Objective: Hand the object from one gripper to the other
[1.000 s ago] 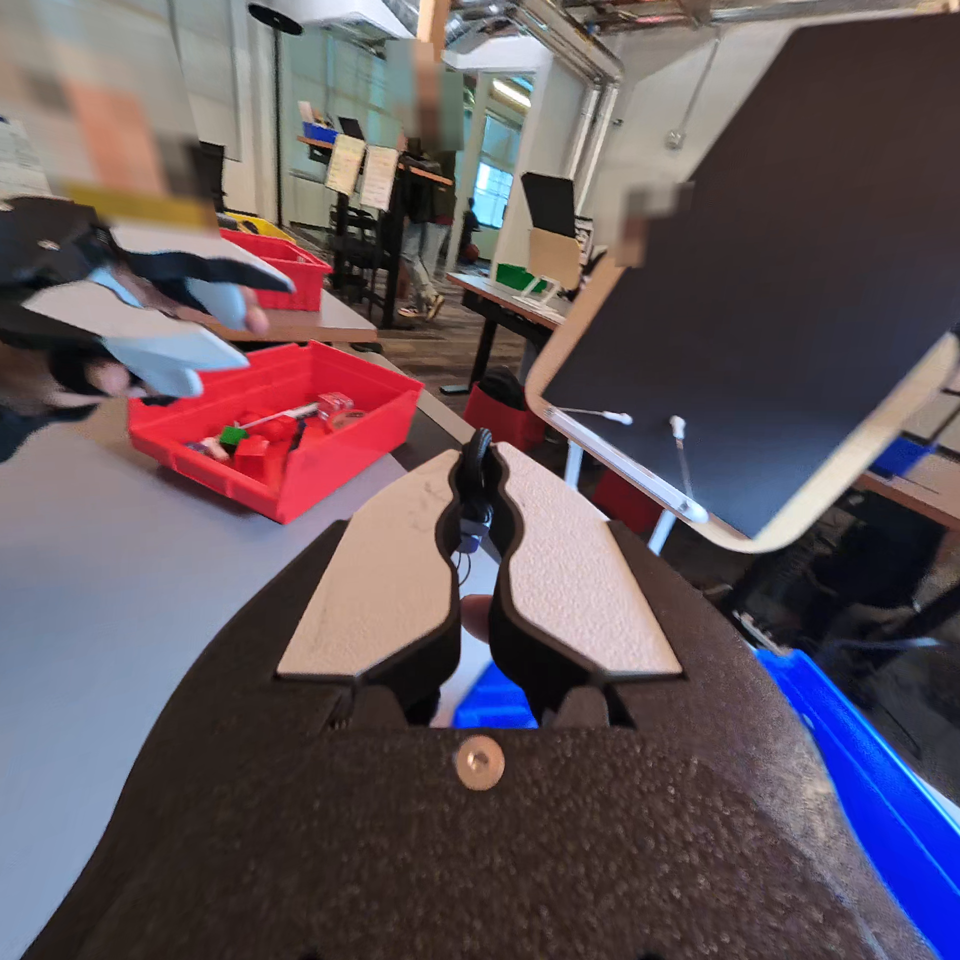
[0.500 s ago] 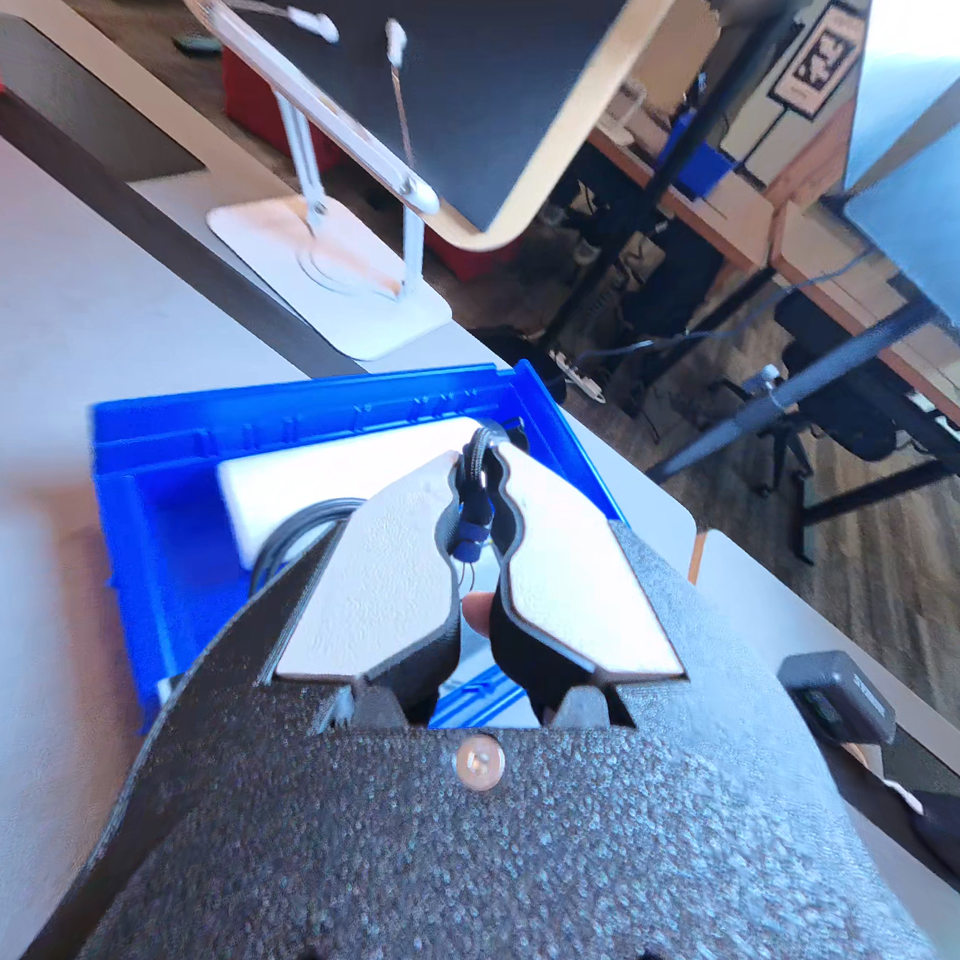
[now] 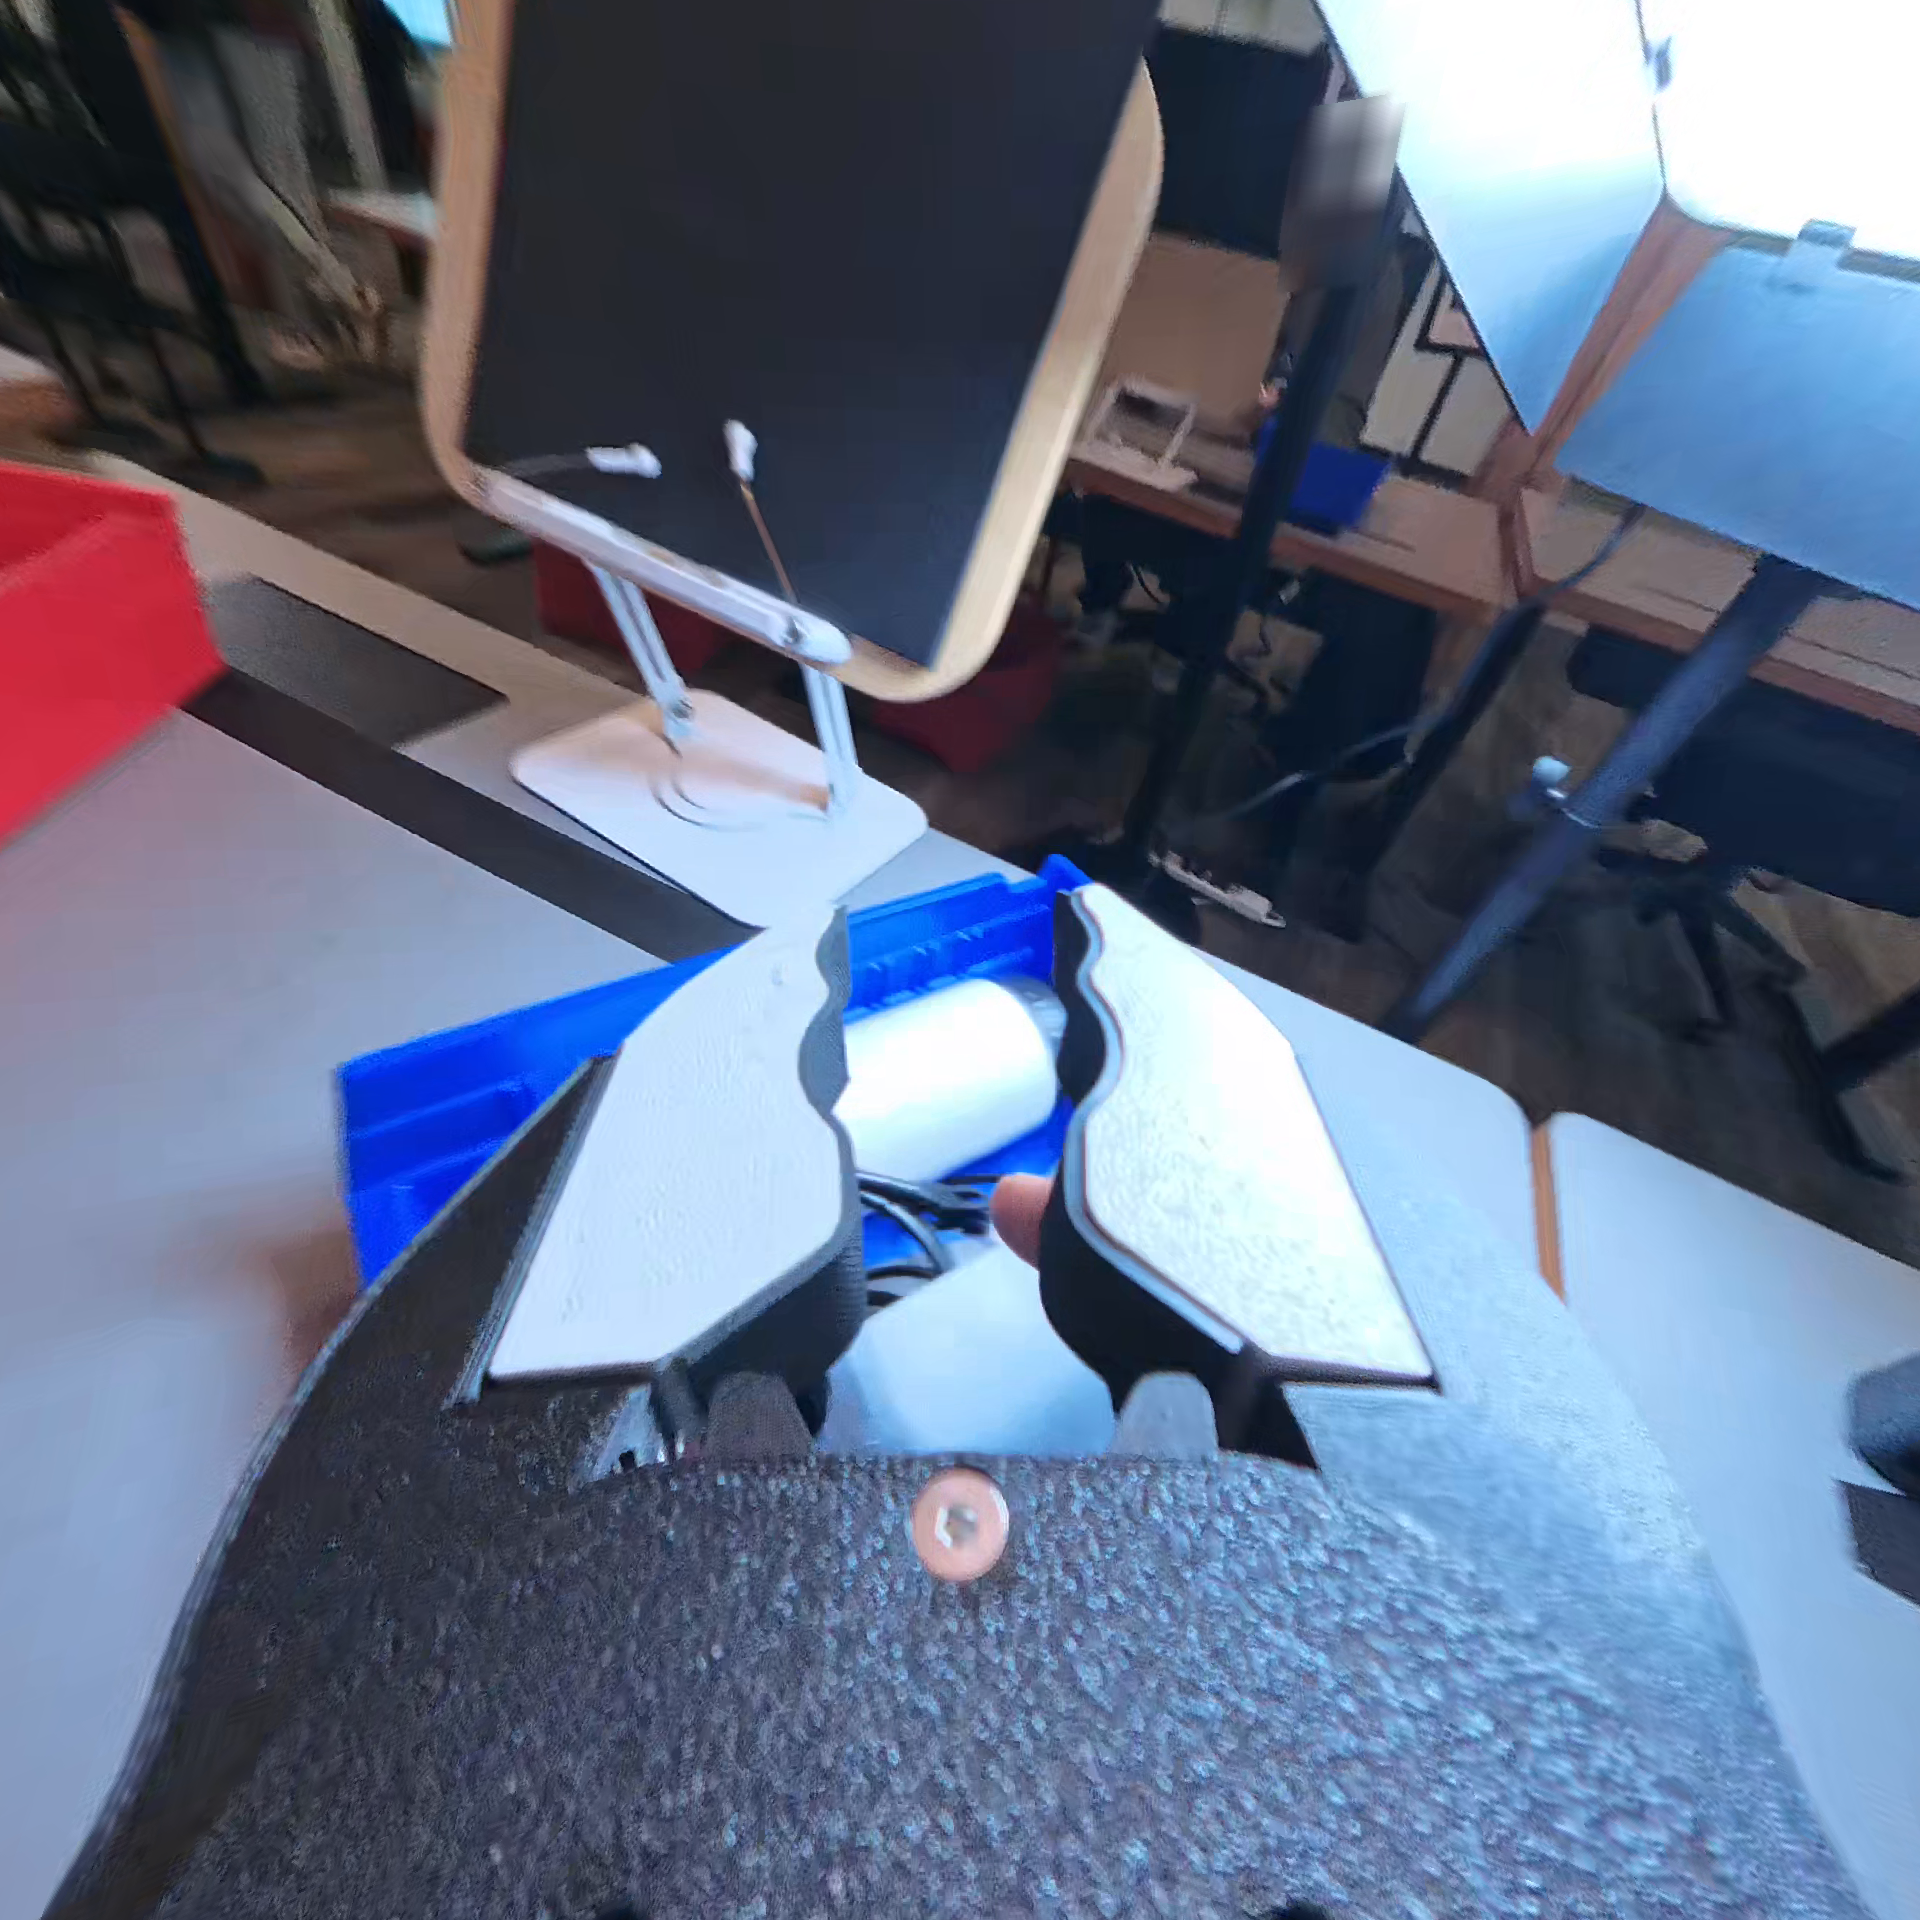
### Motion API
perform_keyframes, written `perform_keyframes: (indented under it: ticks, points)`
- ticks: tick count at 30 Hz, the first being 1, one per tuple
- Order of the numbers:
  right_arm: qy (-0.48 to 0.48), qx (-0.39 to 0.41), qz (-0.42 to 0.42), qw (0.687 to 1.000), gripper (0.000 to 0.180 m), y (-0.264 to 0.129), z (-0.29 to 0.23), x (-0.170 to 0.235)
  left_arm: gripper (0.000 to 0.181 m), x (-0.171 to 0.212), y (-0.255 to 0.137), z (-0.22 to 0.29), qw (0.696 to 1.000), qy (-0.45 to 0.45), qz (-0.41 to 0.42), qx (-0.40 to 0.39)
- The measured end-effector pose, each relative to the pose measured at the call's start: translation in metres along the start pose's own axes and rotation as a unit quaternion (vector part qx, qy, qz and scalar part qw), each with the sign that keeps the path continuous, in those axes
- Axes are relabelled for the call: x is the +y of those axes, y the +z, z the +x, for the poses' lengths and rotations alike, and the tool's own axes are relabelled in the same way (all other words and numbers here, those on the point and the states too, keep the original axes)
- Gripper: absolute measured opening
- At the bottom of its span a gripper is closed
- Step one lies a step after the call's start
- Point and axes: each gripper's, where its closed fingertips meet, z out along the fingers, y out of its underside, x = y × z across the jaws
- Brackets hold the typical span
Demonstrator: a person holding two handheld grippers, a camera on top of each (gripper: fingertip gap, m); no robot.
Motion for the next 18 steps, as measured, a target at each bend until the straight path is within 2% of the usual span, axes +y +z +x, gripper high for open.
perform_keyframes:
  ticks: [4, 10, 13, 18]
  points:
    - [0.028, -0.06, 0.061, 0.996, 0.037, -0.044, -0.064, -0.004, 0.035, 0.009, -0.002, -0.019, 0.999, -0.018, -0.016, -0.021]
    - [0.038, -0.125, 0.079, 0.988, 0.034, -0.088, -0.149, 0.035, 0.026, 0.028, 0.013, -0.042, 0.995, -0.028, -0.094, -0.032]
    - [0.06, -0.138, 0.095, 0.984, 0.033, -0.094, -0.168, 0.049, 0.023, 0.036, 0.031, -0.052, 0.988, -0.023, -0.153, -0.027]
    - [0.042, -0.105, 0.121, 0.986, 0.032, -0.093, -0.167, 0.056, 0.02, 0.057, 0.066, -0.068, 0.961, -0.003, -0.275, -0.02]
